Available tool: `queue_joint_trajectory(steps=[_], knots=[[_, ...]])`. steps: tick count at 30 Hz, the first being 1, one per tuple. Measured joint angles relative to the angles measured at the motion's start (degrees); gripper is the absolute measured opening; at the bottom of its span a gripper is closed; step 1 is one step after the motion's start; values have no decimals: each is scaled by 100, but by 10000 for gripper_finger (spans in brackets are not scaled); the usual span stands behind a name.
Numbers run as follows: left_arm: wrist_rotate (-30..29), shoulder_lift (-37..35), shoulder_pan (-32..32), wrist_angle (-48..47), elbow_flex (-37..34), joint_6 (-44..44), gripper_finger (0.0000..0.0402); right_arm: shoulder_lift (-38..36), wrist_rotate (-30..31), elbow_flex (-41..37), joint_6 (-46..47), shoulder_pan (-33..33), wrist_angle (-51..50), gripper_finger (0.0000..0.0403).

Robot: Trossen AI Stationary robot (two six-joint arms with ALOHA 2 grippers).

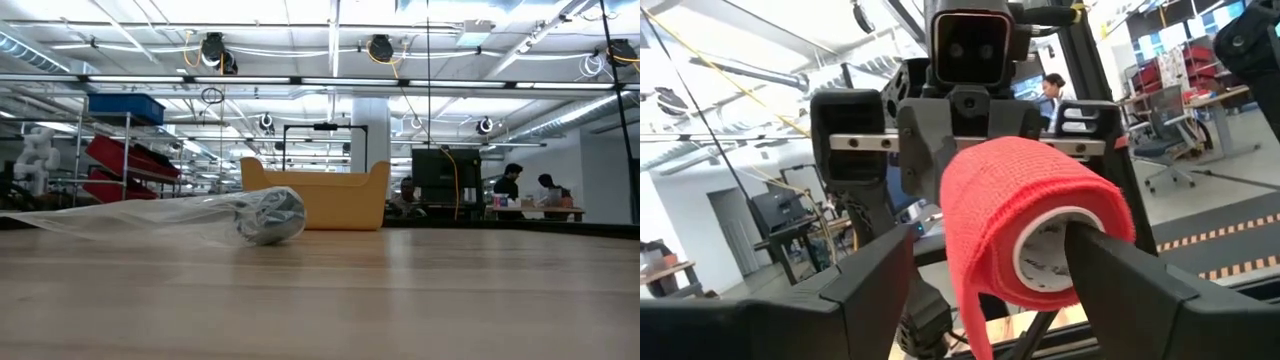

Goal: Roll bandage
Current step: Roll the red bandage

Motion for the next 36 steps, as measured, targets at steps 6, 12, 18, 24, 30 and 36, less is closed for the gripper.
queue_joint_trajectory(steps=[6, 12, 18, 24, 30, 36], knots=[[-15, 2, 5, 92, 0, 9, 223, 4, 2, 0, 2, -2, 2, 41], [-12, 2, 2, 91, 0, 9, 167, 4, 4, 0, 16, -1, 2, 41], [-7, 2, 5, 140, 0, 124, 129, 4, -9, 0, 153, 0, -28, 41], [21, 4, 2, 196, 0, 271, 103, 25, -99, 0, 153, -4, -28, 41], [17, 4, 2, 196, 0, 276, 76, 30, -103, 0, 149, -7, -28, 42], [4, 4, 2, 196, 0, 278, 56, 30, -116, 0, 149, 0, -24, 68]])
